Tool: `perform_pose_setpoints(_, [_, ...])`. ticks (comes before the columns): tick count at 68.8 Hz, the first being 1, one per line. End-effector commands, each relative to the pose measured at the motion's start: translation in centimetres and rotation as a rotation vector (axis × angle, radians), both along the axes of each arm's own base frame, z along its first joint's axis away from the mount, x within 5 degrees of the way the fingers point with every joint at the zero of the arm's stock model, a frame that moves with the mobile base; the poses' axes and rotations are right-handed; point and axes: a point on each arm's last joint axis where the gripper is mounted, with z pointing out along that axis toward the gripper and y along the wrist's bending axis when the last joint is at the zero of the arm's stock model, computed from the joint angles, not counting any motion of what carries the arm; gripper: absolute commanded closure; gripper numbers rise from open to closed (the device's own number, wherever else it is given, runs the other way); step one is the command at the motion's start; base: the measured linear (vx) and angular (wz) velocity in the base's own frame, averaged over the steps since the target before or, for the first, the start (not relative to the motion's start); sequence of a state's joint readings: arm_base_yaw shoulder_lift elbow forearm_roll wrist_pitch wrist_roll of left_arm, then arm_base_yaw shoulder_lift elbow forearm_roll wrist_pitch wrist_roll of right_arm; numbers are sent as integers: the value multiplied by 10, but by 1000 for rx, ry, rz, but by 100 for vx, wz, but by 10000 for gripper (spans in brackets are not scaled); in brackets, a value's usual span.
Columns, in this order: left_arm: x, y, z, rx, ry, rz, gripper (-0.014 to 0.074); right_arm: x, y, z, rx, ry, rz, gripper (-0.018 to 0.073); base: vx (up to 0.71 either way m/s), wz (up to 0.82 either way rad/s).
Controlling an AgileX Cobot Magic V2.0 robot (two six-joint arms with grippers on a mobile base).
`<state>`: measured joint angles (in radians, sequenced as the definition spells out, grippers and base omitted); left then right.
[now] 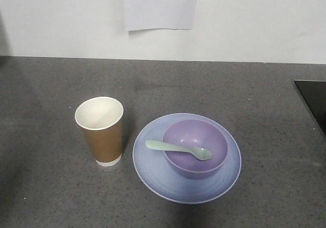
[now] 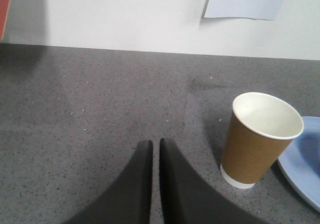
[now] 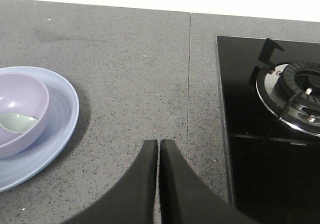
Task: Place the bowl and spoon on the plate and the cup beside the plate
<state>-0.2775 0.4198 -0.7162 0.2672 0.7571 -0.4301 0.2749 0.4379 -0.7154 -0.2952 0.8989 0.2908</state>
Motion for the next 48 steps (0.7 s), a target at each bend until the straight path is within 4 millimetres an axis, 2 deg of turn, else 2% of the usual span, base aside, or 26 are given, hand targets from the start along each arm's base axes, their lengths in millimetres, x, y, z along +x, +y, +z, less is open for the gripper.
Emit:
perform_pose_setpoints(1, [3, -2, 12, -9, -81, -14, 604, 3, 0, 12, -10, -89, 6, 570, 0, 0])
perform_pose_setpoints(48, [2, -1, 11, -7, -72, -12, 604, 3, 0, 12, -10, -88, 6, 570, 0, 0])
